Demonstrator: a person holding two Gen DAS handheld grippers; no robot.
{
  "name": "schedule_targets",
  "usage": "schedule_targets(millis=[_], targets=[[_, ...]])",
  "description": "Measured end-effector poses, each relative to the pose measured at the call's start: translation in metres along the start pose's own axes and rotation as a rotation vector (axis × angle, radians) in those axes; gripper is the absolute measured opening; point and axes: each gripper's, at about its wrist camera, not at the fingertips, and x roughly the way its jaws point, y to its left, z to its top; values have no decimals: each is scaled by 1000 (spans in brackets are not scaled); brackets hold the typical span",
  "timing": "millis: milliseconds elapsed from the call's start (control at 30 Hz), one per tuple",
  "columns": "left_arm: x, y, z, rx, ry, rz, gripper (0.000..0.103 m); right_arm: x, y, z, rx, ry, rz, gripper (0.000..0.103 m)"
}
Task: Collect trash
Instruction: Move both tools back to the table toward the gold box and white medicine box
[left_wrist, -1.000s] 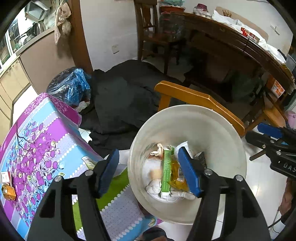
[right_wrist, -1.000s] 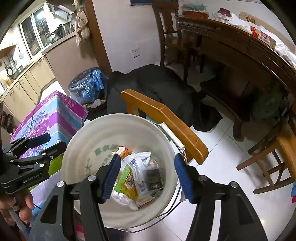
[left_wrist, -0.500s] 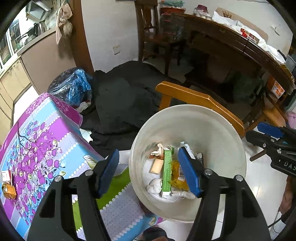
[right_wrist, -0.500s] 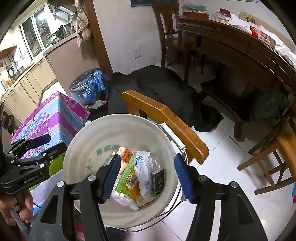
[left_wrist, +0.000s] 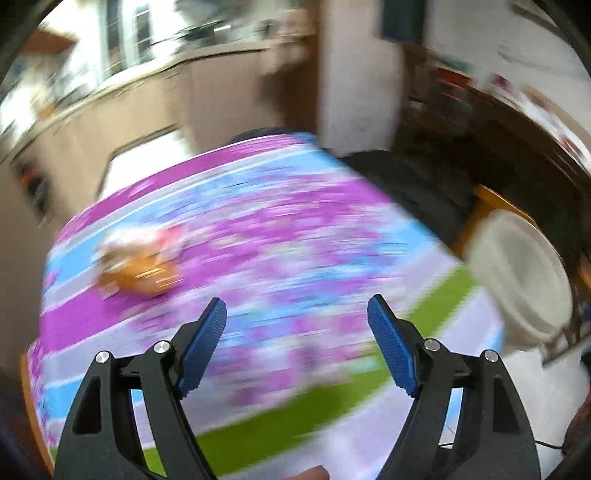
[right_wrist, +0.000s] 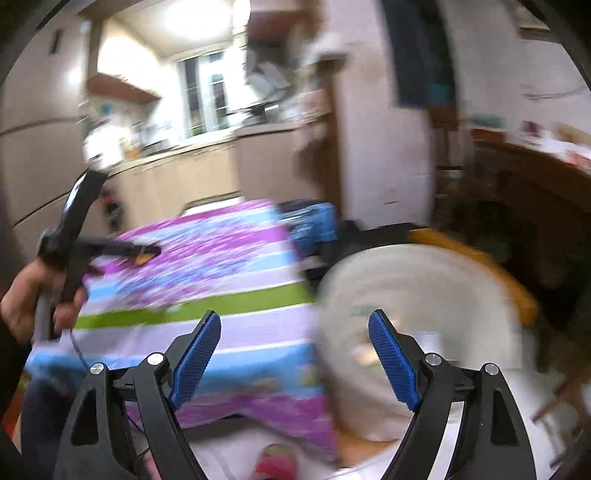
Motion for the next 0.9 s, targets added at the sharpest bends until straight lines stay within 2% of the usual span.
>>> schedule_targets(millis=[67,133,267,400,500,633,833,900], targets=[[-1,48,-2,-80,13,52,75,22,35,13,-101,25,67,82],[1,102,-5,-179,39,104,75,49,78,34,-211,53,179,82],[10,168,-12,-290,72,160,75,109,148,79,-316,110,327,73],[24,197,-17,-319,93,177,75,179,202,108,-371,181,382,64],[26,208,-20,-353,81,167,75,234,242,117,-416,236,393,64],[30,220,-23,-382,74,155,75,298,280,120,-471,290,365,63],[38,233,-23,-399,73,141,76,340,312,109,-482,373,368,51],[40,236,-23,-405,74,131,76,340,315,103,-447,407,414,51]])
